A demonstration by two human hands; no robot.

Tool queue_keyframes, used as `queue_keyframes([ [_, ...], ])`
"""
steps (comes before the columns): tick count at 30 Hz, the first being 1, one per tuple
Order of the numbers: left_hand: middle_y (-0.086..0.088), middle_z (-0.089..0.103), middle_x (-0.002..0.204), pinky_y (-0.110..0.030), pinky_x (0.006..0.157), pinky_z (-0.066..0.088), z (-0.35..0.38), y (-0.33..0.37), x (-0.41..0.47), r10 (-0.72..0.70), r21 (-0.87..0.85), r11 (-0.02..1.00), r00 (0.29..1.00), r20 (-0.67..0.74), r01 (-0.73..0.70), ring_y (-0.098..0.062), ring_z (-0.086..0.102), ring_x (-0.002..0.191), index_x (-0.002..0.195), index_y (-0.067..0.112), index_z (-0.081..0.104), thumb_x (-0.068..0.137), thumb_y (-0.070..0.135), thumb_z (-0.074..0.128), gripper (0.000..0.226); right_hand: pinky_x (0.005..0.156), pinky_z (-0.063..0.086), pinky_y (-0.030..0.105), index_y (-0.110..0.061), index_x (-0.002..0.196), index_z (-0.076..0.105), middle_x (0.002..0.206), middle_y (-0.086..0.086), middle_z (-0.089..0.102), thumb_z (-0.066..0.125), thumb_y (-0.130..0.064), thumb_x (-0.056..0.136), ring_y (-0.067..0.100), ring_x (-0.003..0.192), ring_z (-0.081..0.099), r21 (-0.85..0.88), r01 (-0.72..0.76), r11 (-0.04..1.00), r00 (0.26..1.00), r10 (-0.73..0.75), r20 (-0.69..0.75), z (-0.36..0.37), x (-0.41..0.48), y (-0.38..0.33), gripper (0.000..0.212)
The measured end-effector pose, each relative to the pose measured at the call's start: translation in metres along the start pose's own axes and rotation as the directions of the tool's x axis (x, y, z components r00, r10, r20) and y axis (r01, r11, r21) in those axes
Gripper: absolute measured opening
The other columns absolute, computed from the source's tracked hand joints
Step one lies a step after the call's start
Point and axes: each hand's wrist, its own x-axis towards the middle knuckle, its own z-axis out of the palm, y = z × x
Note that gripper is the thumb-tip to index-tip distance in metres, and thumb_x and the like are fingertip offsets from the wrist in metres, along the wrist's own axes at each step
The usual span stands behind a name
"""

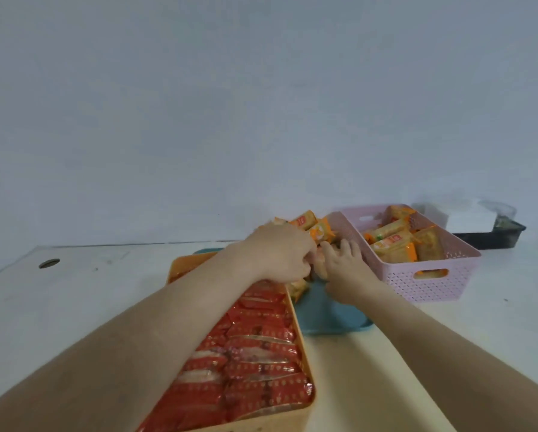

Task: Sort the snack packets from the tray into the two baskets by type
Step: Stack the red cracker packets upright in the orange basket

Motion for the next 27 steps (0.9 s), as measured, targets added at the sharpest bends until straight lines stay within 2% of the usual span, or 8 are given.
queue_keyframes([
  [6,-0.006,0.069,0.1,-0.045,0.091,0.049,0.026,-0.003,0.043,-0.094,0.113,0.991,0.971,0.219,0.07,-0.028,0.061,0.102,0.103,0.016,0.068,0.084,0.024,0.051,0.027,0.102,0.035,0.043,-0.012,0.132,0.035,0.13,0.016,0.043,0.054,-0.017,0.085,0.037,0.125,0.036,0.154,-0.063,0.986,0.993,0.077,-0.087,0.006,0.009,0.003,0.051],
  [10,-0.001,0.064,0.11,-0.043,0.09,0.047,0.034,-0.015,0.051,-0.107,-0.111,0.988,0.994,-0.01,0.105,-0.025,0.056,0.111,0.109,0.024,0.056,0.08,0.031,0.052,0.03,0.081,0.043,0.038,-0.012,0.121,0.048,0.111,0.012,0.053,0.062,-0.038,0.085,0.034,0.101,0.055,0.527,-0.016,0.85,0.955,0.17,-0.245,-0.012,-0.002,0.004,0.047],
  [12,0.0,0.059,0.125,-0.037,0.097,0.044,0.028,-0.018,0.051,-0.128,-0.361,0.93,0.981,-0.145,0.068,-0.022,0.054,0.118,0.128,0.023,0.051,0.087,0.034,0.051,0.042,0.072,0.044,0.032,-0.016,0.107,0.06,0.089,-0.001,0.06,0.059,-0.041,0.091,0.021,0.083,0.057,0.799,0.089,0.595,0.958,0.17,-0.233,-0.028,-0.01,0.005,0.029],
  [15,0.007,0.063,0.112,-0.031,0.096,0.046,0.013,-0.021,0.044,-0.205,-0.631,0.774,0.962,-0.182,0.046,-0.014,0.06,0.108,0.121,0.026,0.06,0.092,0.027,0.056,0.029,0.075,0.054,0.031,-0.013,0.09,0.064,0.087,0.006,0.064,0.048,-0.023,0.099,0.017,0.081,0.061,0.995,-0.012,-0.101,0.998,0.063,0.019,-0.048,-0.023,0.003,0.021],
  [18,0.007,0.067,0.092,-0.034,0.084,0.053,0.0,-0.032,0.031,-0.299,-0.634,0.77,0.919,-0.258,0.073,-0.015,0.065,0.092,0.096,0.03,0.066,0.091,0.029,0.062,0.007,0.073,0.059,0.032,-0.01,0.107,0.064,0.098,0.013,0.072,0.057,-0.019,0.095,0.022,0.085,0.07,0.949,-0.03,-0.313,0.992,-0.128,-0.011,-0.058,-0.032,0.001,0.017],
  [20,0.002,0.067,0.086,-0.036,0.073,0.058,-0.008,-0.041,0.015,-0.364,-0.704,0.706,0.892,-0.27,0.075,-0.019,0.066,0.082,0.088,0.029,0.064,0.091,0.025,0.063,0.006,0.068,0.057,0.029,-0.008,0.112,0.061,0.096,0.011,0.069,0.065,-0.012,0.09,0.018,0.077,0.068,0.975,0.107,-0.193,0.989,-0.08,-0.124,-0.064,-0.032,-0.006,0.023],
  [23,0.002,0.07,0.089,-0.033,0.069,0.056,-0.013,-0.054,-0.016,-0.432,-0.746,0.654,0.871,-0.234,0.124,-0.015,0.067,0.08,0.094,0.029,0.06,0.091,0.027,0.063,0.005,0.068,0.053,0.029,-0.009,0.113,0.062,0.095,0.006,0.069,0.066,-0.01,0.09,0.014,0.074,0.064,0.924,0.325,0.2,0.942,0.012,-0.334,-0.08,-0.03,-0.019,0.023],
  [27,0.014,0.065,0.083,-0.024,0.069,0.046,-0.002,-0.071,-0.06,-0.558,-0.592,0.753,0.755,-0.345,0.286,-0.005,0.061,0.079,0.097,0.029,0.06,0.083,0.037,0.071,0.02,0.072,0.051,0.028,-0.02,0.114,0.065,0.092,-0.001,0.07,0.068,-0.019,0.089,0.015,0.078,0.066,0.771,0.435,0.465,0.876,-0.02,-0.482,-0.092,-0.027,-0.04,0.026],
])
